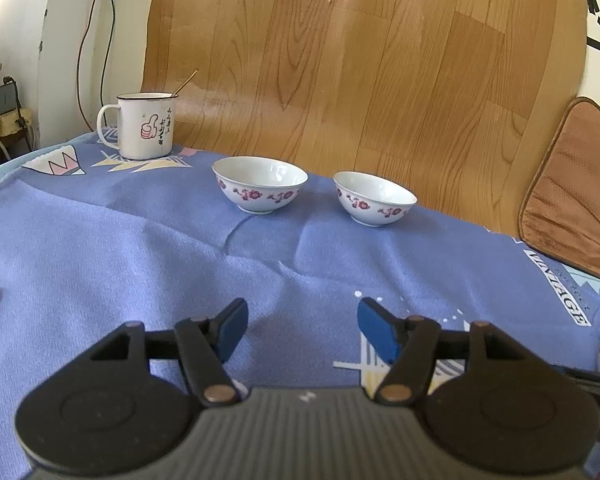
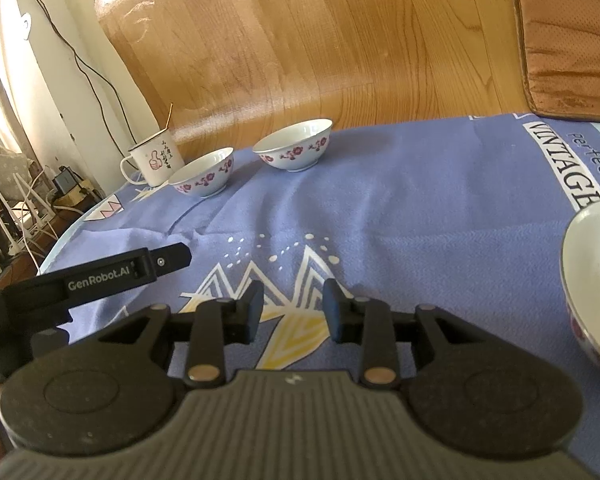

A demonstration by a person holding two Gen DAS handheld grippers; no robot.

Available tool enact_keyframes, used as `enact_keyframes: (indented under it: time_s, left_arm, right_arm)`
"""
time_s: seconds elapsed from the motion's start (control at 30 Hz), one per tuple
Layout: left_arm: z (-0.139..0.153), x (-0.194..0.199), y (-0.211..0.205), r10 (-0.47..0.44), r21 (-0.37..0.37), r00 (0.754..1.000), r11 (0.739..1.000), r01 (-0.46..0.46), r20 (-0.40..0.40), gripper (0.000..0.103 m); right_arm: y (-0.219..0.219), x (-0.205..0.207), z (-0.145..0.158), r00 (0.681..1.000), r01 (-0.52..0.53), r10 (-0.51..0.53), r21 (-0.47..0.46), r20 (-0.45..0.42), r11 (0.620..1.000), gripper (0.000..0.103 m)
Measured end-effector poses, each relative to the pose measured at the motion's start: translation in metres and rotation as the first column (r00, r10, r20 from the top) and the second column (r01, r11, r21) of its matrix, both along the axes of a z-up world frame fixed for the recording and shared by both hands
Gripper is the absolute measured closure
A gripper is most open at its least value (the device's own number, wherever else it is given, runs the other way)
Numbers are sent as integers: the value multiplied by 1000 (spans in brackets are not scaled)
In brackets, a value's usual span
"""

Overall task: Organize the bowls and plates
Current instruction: 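Move the right gripper back toward the two remaining white bowls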

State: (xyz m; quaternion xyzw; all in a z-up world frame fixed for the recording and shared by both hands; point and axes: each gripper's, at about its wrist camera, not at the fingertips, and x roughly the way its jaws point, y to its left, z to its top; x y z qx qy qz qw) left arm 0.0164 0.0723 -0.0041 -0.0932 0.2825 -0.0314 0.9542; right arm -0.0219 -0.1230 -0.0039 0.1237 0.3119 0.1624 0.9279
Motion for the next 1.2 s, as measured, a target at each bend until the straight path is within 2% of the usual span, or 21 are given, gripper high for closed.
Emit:
enact_keyframes:
  time_s: [0.53,0.67,0.77,1.03,1.2]
  left_arm:
    - [1,0,1,-7,-8,1000,1000,7,7,41]
    - [1,0,3,-8,-21,1000,1000,8,11,41]
    - [1,0,6,4,-37,1000,999,-4,14,41]
    - [0,0,12,27,-67,1000,997,-26,17,41]
    - [0,-1,13,23,-75,1000,997,-21,19,41]
  right_arm:
    - [2,0,0,1000,-4,4,-9,1,1000,65]
    - [6,2,2,1000,-6,6,-35,-3,999,65]
    - [11,7,6,1000,-9,9,-60,-5,998,65]
    - [18,31,26,1000,-2,2,-44,13,999,65]
    - [23,37,25,1000,-5,5,-50,2,999,65]
